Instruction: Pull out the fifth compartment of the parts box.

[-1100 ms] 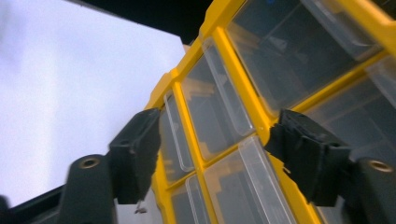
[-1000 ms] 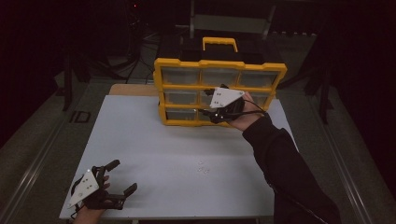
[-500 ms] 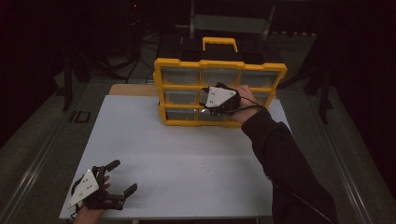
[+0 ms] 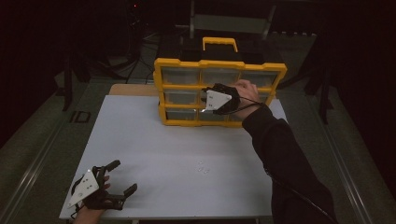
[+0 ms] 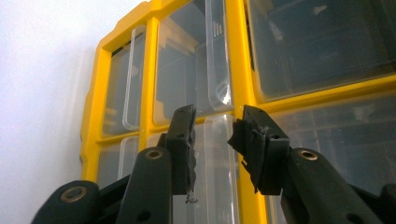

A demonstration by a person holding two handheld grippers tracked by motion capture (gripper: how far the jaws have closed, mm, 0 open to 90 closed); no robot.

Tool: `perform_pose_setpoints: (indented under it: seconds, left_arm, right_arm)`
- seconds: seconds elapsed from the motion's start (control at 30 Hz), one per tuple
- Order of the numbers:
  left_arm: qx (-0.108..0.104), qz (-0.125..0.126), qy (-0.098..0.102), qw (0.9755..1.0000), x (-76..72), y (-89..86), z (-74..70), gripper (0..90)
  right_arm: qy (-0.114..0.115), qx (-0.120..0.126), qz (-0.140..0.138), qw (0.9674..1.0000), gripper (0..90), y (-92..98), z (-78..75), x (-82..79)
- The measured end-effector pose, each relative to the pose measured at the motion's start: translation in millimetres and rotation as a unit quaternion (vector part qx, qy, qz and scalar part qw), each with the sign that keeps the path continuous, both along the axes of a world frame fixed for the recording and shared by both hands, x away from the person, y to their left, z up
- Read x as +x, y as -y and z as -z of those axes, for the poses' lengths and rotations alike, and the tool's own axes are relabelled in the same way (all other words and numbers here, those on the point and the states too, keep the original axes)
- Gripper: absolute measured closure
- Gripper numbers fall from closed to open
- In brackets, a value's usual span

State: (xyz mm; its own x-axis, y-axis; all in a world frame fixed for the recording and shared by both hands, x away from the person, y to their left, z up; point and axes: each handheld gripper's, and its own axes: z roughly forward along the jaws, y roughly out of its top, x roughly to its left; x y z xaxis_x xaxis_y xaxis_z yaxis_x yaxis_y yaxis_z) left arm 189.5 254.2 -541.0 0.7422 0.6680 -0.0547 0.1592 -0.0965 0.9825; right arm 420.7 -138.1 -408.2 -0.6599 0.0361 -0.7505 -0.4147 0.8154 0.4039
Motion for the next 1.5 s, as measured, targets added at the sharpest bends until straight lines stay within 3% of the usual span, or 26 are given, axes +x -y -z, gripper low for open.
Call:
perform_pose_setpoints:
  seconds: [0.27, 0.57, 1.2, 1.5]
  left_arm:
    - [0.000, 0.001, 0.000, 1.0000, -0.2, 0.2, 0.0, 0.0]
    - [0.001, 0.002, 0.000, 1.0000, -0.3, 0.4, 0.0, 0.0]
    - [0.000, 0.002, 0.000, 1.0000, -0.1, 0.4, 0.1, 0.0]
    - [0.002, 0.002, 0.001, 1.0000, -0.3, 0.5, -0.3, 0.0]
  right_arm:
    - [0.020, -0.030, 0.004, 0.9994, 66.3, -1.1, 3.0, 2.1]
    - [0.025, -0.050, 0.006, 0.9984, 68.0, -2.9, 7.6, 2.6]
    - [-0.022, -0.043, 0.048, 0.9976, 74.9, -7.8, 0.7, 5.7]
    - [-0.036, -0.054, 0.041, 0.9971, 75.1, -8.8, -4.4, -4.8]
